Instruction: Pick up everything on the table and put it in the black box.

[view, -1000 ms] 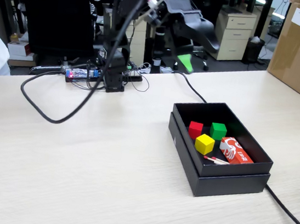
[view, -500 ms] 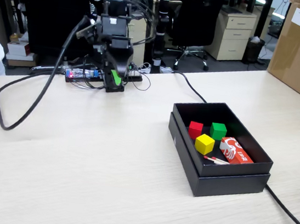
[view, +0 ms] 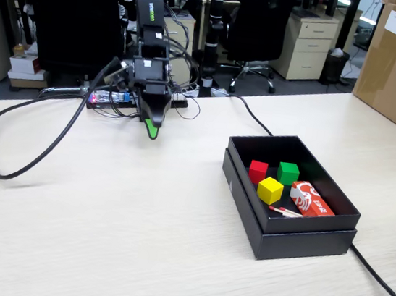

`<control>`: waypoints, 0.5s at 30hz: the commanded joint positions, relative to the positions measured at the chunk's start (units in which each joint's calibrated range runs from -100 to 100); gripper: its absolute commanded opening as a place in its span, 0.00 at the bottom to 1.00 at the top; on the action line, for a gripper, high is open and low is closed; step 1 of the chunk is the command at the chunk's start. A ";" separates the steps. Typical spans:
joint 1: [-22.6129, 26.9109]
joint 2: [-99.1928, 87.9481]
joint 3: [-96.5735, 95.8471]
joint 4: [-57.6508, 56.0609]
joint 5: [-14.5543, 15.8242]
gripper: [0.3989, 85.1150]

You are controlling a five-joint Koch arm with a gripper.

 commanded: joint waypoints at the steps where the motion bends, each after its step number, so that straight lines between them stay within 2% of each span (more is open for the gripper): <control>1: 0.24 -1.17 -3.34 11.75 -0.88 0.61; 12: 0.68 -1.17 -19.02 25.05 -3.32 0.61; 15: 0.73 -1.17 -21.56 25.31 -3.47 0.61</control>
